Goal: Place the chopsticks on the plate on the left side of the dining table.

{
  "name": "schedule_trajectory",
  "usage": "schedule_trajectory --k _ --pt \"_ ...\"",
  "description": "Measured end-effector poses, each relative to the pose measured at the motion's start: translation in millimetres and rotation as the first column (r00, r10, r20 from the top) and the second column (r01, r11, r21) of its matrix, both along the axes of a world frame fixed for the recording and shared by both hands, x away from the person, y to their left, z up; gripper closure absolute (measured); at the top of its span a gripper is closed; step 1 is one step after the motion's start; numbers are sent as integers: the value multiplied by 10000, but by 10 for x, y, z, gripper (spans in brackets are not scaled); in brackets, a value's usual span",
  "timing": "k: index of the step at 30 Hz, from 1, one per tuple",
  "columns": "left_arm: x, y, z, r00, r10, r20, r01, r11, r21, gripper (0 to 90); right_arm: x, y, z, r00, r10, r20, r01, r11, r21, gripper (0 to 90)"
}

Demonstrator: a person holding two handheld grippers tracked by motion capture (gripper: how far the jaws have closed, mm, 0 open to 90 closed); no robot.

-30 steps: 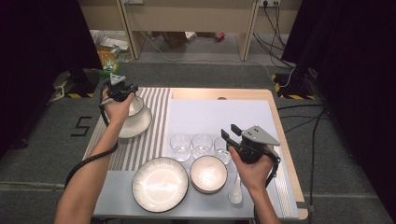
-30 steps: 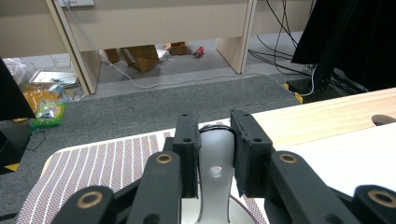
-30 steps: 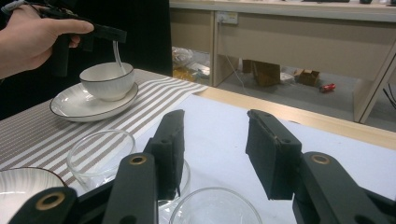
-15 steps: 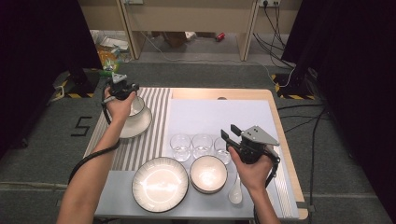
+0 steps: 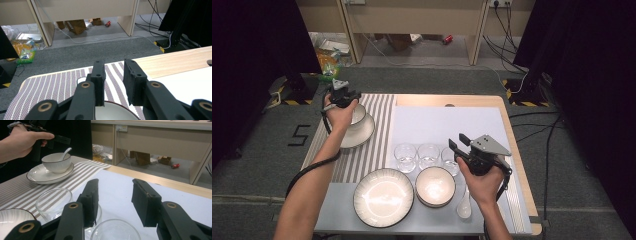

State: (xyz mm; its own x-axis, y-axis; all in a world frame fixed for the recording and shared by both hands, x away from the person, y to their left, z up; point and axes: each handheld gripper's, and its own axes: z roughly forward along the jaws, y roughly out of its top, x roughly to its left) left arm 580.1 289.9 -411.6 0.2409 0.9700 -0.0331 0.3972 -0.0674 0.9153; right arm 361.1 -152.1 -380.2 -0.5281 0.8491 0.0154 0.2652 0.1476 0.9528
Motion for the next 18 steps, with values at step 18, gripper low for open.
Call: schedule_trajectory --k 18 --pt "-260 41 44 9993 -108 -346 98 9996 -271 388 14 -22 -10 9986 -452 -281 441 9983 -371 503"
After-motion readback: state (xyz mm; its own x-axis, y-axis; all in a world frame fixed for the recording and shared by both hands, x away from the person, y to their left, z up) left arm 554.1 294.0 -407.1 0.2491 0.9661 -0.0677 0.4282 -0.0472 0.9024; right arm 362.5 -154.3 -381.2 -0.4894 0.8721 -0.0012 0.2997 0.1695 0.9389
